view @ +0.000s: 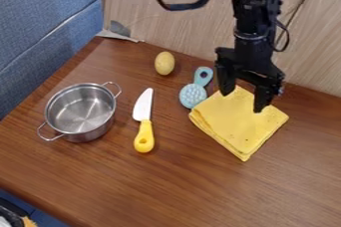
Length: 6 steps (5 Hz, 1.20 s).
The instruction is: Move the yellow cloth to the bottom right of the table
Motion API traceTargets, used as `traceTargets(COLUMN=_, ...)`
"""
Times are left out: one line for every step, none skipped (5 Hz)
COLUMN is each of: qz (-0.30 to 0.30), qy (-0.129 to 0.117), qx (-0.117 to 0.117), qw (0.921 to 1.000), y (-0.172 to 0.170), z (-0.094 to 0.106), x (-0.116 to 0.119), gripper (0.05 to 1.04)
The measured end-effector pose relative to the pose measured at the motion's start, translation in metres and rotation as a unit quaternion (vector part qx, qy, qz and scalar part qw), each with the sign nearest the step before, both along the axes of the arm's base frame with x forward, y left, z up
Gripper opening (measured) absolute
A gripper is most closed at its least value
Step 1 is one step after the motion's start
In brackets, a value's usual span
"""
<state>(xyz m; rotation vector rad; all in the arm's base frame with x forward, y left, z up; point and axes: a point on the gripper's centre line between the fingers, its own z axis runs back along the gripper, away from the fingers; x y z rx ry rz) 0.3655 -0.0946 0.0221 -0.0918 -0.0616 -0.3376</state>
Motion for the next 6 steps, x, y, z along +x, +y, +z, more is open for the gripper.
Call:
traceTargets(qz=-0.005, qy=0.013, qx=0.011, qw=0.9998, y=0.001, z=-0.014, x=0.007, gripper=1.001)
traceTargets(qz=-0.008, qy=0.027, qx=0.029, qw=0.9992, y=0.000, z=-0.028, x=0.007, gripper=1.001)
traceTargets(qz=-0.007, qy=0.026, qx=0.031, qw=0.9992, y=0.000, z=-0.031, x=0.006, gripper=1.001)
traceTargets(qz=-0.008, qy=0.024, qx=0.029, qw=0.9993, y=-0.002, z=-0.034, x=-0.003, gripper=1.000)
traceTargets(qz=-0.012, qy=0.032, qx=0.026, qw=0.9991, y=-0.005, z=-0.032, x=-0.024, gripper=0.999)
traceTargets(qz=-0.024, qy=0.032, qx=0.024, qw=0.9989, y=-0.008, z=-0.033, x=-0.038, gripper=0.999)
